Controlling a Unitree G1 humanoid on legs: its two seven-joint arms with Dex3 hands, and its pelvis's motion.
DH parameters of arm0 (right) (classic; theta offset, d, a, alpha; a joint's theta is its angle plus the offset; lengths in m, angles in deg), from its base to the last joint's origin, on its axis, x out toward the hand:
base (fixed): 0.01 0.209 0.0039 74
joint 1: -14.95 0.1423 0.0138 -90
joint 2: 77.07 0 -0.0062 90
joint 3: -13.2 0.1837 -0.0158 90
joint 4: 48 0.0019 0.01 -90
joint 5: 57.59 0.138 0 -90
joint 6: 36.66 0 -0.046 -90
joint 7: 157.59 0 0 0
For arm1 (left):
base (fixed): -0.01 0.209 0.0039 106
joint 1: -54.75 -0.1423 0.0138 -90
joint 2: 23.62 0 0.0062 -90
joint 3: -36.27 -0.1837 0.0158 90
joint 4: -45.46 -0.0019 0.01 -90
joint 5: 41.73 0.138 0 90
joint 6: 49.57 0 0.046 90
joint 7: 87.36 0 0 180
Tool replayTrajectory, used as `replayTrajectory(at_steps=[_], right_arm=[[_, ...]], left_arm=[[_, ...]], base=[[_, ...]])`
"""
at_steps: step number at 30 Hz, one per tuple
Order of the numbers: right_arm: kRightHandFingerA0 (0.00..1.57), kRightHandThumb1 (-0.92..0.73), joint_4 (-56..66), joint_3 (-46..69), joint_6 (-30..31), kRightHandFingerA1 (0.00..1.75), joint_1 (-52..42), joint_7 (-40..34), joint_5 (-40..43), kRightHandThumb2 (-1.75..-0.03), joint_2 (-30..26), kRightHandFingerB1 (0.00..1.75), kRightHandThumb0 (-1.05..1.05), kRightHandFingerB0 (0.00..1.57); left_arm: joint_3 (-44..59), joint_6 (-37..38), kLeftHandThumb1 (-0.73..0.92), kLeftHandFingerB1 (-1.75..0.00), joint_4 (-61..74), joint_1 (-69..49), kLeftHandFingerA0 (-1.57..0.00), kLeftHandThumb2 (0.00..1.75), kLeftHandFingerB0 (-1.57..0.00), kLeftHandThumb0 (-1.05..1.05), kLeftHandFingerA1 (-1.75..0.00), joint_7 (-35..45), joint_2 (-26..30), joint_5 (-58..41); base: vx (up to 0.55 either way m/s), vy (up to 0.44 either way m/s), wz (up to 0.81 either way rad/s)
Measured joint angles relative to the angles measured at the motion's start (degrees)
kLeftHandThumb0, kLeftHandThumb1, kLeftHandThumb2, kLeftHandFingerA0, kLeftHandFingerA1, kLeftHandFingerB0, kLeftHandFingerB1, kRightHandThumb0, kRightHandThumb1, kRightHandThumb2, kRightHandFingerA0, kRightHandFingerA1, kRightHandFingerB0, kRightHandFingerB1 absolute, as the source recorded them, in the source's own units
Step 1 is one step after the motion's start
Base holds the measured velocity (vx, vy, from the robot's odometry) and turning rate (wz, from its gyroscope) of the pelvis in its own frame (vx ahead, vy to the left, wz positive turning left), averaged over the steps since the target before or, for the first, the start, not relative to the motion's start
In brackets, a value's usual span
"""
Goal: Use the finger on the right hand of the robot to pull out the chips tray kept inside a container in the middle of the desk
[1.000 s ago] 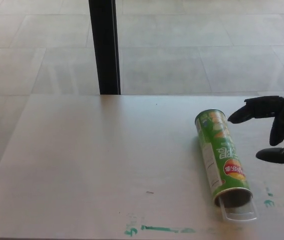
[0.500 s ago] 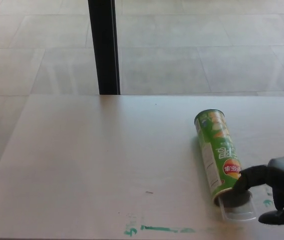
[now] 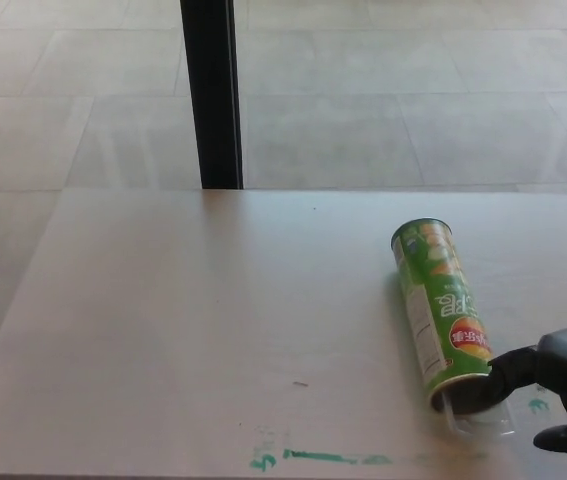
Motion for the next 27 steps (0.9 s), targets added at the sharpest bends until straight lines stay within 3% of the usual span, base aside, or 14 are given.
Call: replayTrajectory(at_steps=[5,6,8,9,11,15,20,26,27], right_arm=[[0.68,-0.59,0.05,0.44,-0.41,1.44,0.64,0.15,-0.18,-0.59,0.44,0.41,-0.25,0.55],[0.67,-0.59,0.06,0.47,-0.55,1.45,0.65,0.16,-0.23,-0.59,0.63,0.42,-0.25,0.55],[0.68,-0.6,0.25,0.48,-0.69,1.45,0.63,0.16,-0.39,-0.58,0.79,0.41,-0.24,0.56],[0.75,-0.56,0.51,0.47,-0.71,1.12,0.56,0.17,-0.51,-0.57,0.85,0.4,-0.28,0.55],[0.75,-0.56,1.69,0.0,-0.53,1.29,0.28,0.4,-1.05,-0.58,1.1,0.41,-0.27,0.54],[0.75,-0.55,3.86,-0.72,-0.35,1.44,-1.41,1.0,-1.88,-0.59,1.51,0.43,-0.26,0.55],[0.75,-0.57,5.72,-1.07,-0.16,1.36,-4.64,1.35,-2.54,-0.59,1.93,0.43,-0.26,0.55],[0.74,-0.59,5.62,-1.18,0.02,1.46,-7.04,0.96,-3.64,-0.59,2.77,0.42,-0.26,0.56],[0.71,-0.58,5.51,-1.33,0.08,1.41,-7.19,0.69,-4.26,-0.6,2.83,0.42,-0.26,0.54]], left_arm=[[0.01,0.04,0.82,-0.34,-0.88,0.2,-0.33,0.65,-0.29,-0.74,-0.51,0.9,0.0,-0.06],[0.02,0.04,0.65,-0.47,-0.94,0.25,-0.28,1.02,-0.21,-0.75,-0.58,1.1,0.0,-0.07],[0.02,0.05,0.65,-0.47,-1.07,0.38,-0.29,1.02,-0.21,-0.75,-0.58,1.36,0.0,-0.07],[0.03,0.05,0.82,-0.33,-1.15,0.48,-0.33,0.65,-0.29,-0.74,-0.5,1.45,0.01,-0.07],[0.13,0.05,0.83,-0.33,-1.5,0.78,-0.33,0.65,-0.29,-0.74,-0.51,1.6,0.02,-0.09],[0.35,0.05,0.83,-0.33,-2.02,1.04,-0.34,0.65,-0.29,-0.74,-0.51,1.99,0.03,-0.1],[0.56,0.05,0.83,-0.34,-2.12,1.06,-0.34,0.65,-0.29,-0.74,-0.53,2.05,0.03,-0.1],[0.57,0.05,0.82,-0.35,-1.66,1.31,-0.34,0.65,-0.3,-0.75,-0.53,2.13,0.03,-0.13],[0.58,0.05,0.64,-0.47,-1.77,1.41,-0.28,1.01,-0.21,-0.75,-0.58,2.18,0.03,-0.12]], base=[[0.0,0.0,0.0],[0.0,0.0,0.0],[0.0,0.0,0.0],[0.0,0.0,0.0],[0.0,0.0,0.0],[0.0,0.0,0.0],[0.0,0.0,0.0],[0.0,0.0,0.0],[0.0,0.0,0.0]])
